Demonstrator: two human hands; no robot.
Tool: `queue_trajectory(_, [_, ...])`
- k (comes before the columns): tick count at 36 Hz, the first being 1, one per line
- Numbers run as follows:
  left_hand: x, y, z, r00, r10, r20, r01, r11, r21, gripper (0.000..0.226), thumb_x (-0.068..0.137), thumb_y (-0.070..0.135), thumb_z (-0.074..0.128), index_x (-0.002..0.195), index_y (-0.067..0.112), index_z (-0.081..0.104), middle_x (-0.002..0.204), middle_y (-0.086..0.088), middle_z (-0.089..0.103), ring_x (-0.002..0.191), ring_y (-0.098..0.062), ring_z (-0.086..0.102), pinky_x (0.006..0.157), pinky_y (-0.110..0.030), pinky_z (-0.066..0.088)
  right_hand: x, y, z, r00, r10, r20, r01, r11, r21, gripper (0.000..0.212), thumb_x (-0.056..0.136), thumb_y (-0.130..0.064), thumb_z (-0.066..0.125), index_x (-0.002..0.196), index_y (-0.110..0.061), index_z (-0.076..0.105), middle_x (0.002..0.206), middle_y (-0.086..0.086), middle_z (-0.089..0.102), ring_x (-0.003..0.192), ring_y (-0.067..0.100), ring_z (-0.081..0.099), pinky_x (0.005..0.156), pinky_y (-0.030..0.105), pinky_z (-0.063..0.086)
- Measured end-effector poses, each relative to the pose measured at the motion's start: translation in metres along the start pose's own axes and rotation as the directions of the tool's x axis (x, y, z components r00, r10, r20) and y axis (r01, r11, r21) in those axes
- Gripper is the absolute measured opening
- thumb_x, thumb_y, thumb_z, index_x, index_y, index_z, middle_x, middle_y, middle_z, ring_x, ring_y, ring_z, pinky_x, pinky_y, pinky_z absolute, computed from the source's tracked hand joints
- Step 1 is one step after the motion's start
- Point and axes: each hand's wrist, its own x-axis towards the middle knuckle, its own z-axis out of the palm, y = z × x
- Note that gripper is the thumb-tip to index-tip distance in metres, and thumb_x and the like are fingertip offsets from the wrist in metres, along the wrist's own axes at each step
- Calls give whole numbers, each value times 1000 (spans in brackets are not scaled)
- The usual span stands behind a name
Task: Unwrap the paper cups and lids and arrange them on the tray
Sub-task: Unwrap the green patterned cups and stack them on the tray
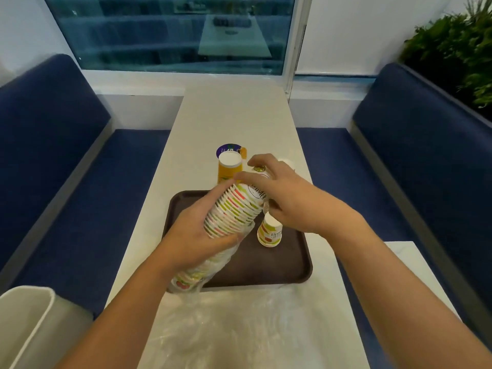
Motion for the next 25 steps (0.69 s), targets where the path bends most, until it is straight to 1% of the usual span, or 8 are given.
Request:
queue_trajectory(2, [2,-5,-1,1000,-9,21,9,1000,3,89,75,54,81,145,68,27,128,44,50,121,12,53,91,-15,52,-2,12,3,995,30,-92,-37,996,-75,84,86,1,74,152,-38,37,155,-3,29,130,25,37,104,41,49])
queue_trajectory(4, [3,-12,-3,999,-37,-7,37,999,-22,92,74,56,80,148,66,26,130,45,49,122,12,52,92,-16,50,-9,28,9,949,75,-305,-107,990,-90,75,85,-7,79,150,-27,48,144,-1,48,115,27,39,93,43,50])
queue_trajectory(7, [3,-23,-3,995,-88,-49,85,994,-66,95,74,55,80,149,65,25,133,49,45,124,14,50,96,-20,48,-24,37,29,799,361,-481,-299,932,203,70,82,-35,86,143,-29,52,125,-12,54,117,14,36,88,24,44])
queue_trajectory(10, [1,-35,2,991,-129,-42,126,988,-86,95,74,56,80,148,68,23,134,50,44,123,17,49,96,-19,47,-29,25,72,646,669,-367,-395,705,590,66,81,-41,85,136,-37,49,115,-24,49,112,-1,42,85,8,35])
queue_trajectory(12, [0,-39,7,989,-146,-40,142,986,-87,92,73,56,78,145,69,24,127,56,43,117,27,47,86,-9,46,-30,19,106,600,751,-276,-414,587,696,66,81,-43,85,134,-43,45,118,-28,53,110,-2,51,92,16,47])
queue_trajectory(15, [0,-45,11,982,-183,-40,178,980,-89,88,73,56,77,140,72,23,120,61,42,110,33,45,76,-4,44,-25,25,150,553,831,-69,-547,424,722,75,81,-38,86,143,-33,44,136,-13,59,124,10,58,104,39,54])
queue_trajectory(21, [4,-55,22,975,-217,-45,213,974,-78,86,79,47,84,138,72,27,117,61,45,110,31,48,78,-8,46,-5,32,200,513,848,133,-687,312,657,76,82,-31,87,144,-29,44,142,-3,57,132,22,56,108,43,48])
queue_trajectory(25, [4,-62,26,972,-228,-56,224,972,-66,84,80,43,87,135,74,32,122,53,51,115,22,52,84,-13,49,-1,34,201,532,835,144,-699,336,632,79,82,-33,87,145,-31,39,143,-4,55,134,23,55,108,46,48])
